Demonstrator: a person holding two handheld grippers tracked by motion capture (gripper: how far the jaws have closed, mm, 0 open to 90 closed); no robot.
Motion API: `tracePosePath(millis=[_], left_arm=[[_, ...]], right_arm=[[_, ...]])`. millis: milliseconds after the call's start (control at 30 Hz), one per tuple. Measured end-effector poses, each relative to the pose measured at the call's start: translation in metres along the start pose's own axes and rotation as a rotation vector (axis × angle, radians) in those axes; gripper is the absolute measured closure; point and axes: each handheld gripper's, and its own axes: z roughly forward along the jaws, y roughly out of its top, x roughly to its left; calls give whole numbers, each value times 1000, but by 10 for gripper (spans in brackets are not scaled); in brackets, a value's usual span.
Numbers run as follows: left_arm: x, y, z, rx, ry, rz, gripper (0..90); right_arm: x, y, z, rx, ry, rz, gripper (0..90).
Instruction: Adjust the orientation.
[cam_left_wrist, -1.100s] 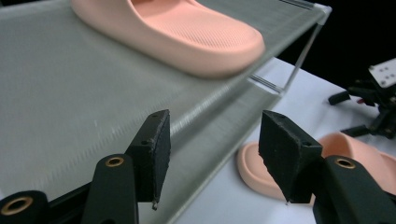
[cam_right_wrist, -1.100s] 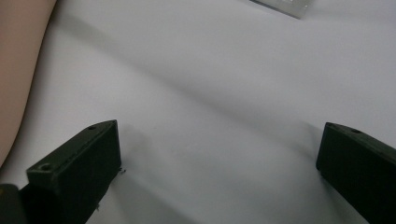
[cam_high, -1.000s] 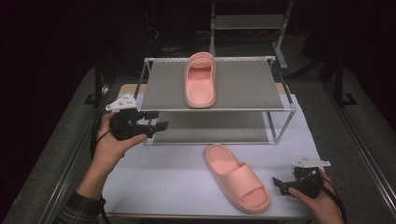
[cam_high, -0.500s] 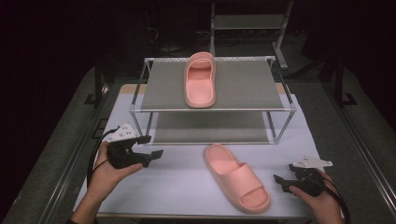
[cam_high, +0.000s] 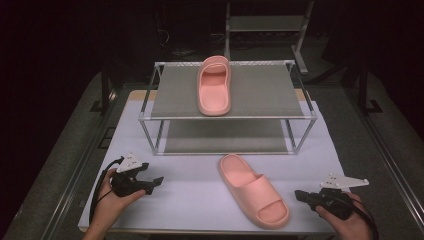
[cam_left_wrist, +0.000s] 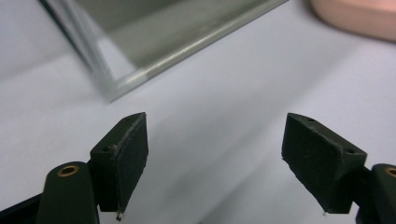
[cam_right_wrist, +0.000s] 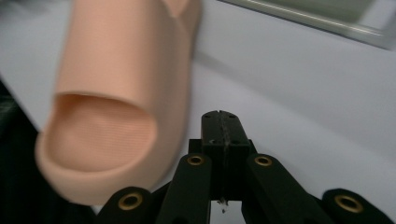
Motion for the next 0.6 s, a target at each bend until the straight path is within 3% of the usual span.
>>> tracePosePath(millis=[33, 300, 500, 600], left_arm=[[3, -4, 2, 15, 5, -5, 209], [6, -13, 11, 54, 11, -5, 196], [5, -16, 13, 43, 12, 15, 175], [5, -17, 13, 37, 13, 19, 173]], right_arm=[[7, 1, -1, -14, 37, -4, 900], [27, 3, 4, -21, 142, -37, 900], [34, 4, 14, 18, 171, -66, 899], [33, 3, 19, 50, 137, -80, 899]])
